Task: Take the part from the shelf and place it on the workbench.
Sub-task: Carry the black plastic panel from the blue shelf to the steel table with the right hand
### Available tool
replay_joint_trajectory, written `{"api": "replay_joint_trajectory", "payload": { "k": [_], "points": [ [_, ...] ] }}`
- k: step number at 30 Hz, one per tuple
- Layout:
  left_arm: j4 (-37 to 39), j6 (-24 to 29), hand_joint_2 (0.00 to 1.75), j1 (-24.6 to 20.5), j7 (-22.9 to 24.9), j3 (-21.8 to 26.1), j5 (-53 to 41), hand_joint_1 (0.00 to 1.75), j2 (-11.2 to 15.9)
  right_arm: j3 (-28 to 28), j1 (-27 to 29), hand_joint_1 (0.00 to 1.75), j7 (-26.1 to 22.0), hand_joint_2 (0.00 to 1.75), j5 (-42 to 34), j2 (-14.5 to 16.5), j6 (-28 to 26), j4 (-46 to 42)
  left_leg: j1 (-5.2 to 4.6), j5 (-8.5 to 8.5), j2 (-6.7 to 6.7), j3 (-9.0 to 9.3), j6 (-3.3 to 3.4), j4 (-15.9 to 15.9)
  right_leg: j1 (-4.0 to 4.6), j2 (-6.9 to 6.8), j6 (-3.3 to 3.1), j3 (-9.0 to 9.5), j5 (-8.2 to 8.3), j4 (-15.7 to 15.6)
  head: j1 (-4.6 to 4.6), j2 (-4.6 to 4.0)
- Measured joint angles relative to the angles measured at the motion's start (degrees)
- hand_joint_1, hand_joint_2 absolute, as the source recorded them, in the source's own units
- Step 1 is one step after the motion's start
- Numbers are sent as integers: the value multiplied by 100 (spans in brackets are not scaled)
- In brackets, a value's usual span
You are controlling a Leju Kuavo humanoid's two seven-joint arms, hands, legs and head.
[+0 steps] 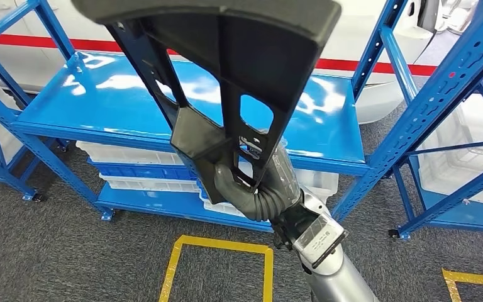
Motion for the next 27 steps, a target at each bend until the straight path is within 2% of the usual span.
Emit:
{"api": "replay_joint_trajectory", "payload": {
  "k": [2,3,4,6,8,10,12,13,14,15,16,17,18,19,20,22,24,25,27],
  "points": [
    [2,-32,175,6,0,0,-5,0,-8,13,7,175,-21,175,15,-7,0,-1,-10,25,-83,-26,-30,28,1,138,36,541,216,-860,-1,0],
    [2,-45,175,7,0,0,-7,0,-11,22,19,175,-33,175,21,-13,0,-4,-16,38,-118,-49,-53,45,1,203,24,722,278,-1164,-3,0],
    [3,-50,175,12,0,0,-7,0,-14,31,40,175,-42,175,26,-20,0,-7,-21,50,-146,-75,-77,58,2,244,-3,809,295,-1319,-4,0],
    [7,-77,175,50,-1,0,-8,0,-14,54,88,175,-65,175,33,-33,0,-20,-7,84,-203,-114,-140,63,0,212,-66,814,310,-1351,-6,0],
    [16,-114,175,96,-1,-1,-9,0,-21,75,127,175,-109,175,42,-37,-1,-56,13,10,-163,-178,-205,166,-28,148,-133,815,344,-1376,-7,0],
    [29,-135,175,115,0,-2,-14,0,-29,86,175,175,-146,175,57,-36,-4,-109,38,-286,-41,-417,-272,663,-51,66,-200,811,365,-1395,-11,0],
    [40,-155,175,132,0,-2,-26,0,-32,93,248,175,-159,175,81,-39,-8,-148,71,-615,26,-785,-334,1425,-41,-27,-228,792,367,-1394,-13,0],
    [44,-165,175,147,0,-2,-35,0,-33,97,285,175,-160,175,92,-42,-9,-166,86,-672,41,-903,-356,1666,-38,-73,-229,787,367,-1393,-12,0],
    [47,-179,175,165,0,-2,-48,0,-34,102,311,175,-160,175,101,-44,-10,-184,99,-618,57,-913,-369,1691,-37,-117,-228,786,367,-1393,-13,0],
    [49,-195,175,181,0,-2,-62,0,-32,105,327,175,-160,175,106,-45,-11,-206,110,-465,83,-801,-373,1479,-38,-159,-227,791,367,-1392,-13,0],
    [49,-208,175,189,0,-2,-85,0,-30,107,332,175,-160,175,110,-46,-13,-229,118,-264,152,-600,-368,1103,-37,-197,-225,799,365,-1392,-13,0],
    [49,-225,175,188,0,-4,-112,0,-28,107,332,175,-160,175,113,-46,-16,-258,112,-109,286,-383,-361,693,-24,-235,-219,805,362,-1391,-13,0],
    [49,-242,175,179,0,-6,-145,0,-26,107,330,175,-160,175,117,-49,-23,-289,95,-2,396,-222,-332,366,-1,-271,-206,803,356,-1386,-9,0],
    [49,-255,175,168,0,-11,-181,0,-27,108,331,175,-161,175,122,-52,-34,-315,71,39,477,-136,-300,176,22,-310,-187,797,353,-1383,-5,0],
    [49,-268,175,159,0,-17,-214,0,-28,111,336,175,-161,175,129,-58,-46,-338,42,31,500,-123,-263,110,38,-354,-160,791,349,-1381,-2,0],
    [50,-288,175,162,0,-39,-273,0,-29,118,357,175,-165,175,142,-81,-69,-372,20,58,390,-145,-174,91,35,-416,-96,777,326,-1363,-1,0],
    [51,-317,175,169,0,-59,-317,0,-28,124,388,175,-190,175,156,-113,-88,-410,28,102,297,-148,-84,59,16,-296,-65,674,173,-1135,1,0],
    [51,-330,175,165,0,-67,-335,0,-25,127,408,175,-210,175,166,-134,-97,-425,36,123,252,-155,-45,49,8,-189,-75,540,24,-851,3,0],
    [51,-358,175,149,0,-86,-354,0,-17,134,466,175,-244,175,189,-184,-108,-437,25,146,136,-190,3,51,0,-53,-116,172,-310,-52,6,1]
  ]
}}
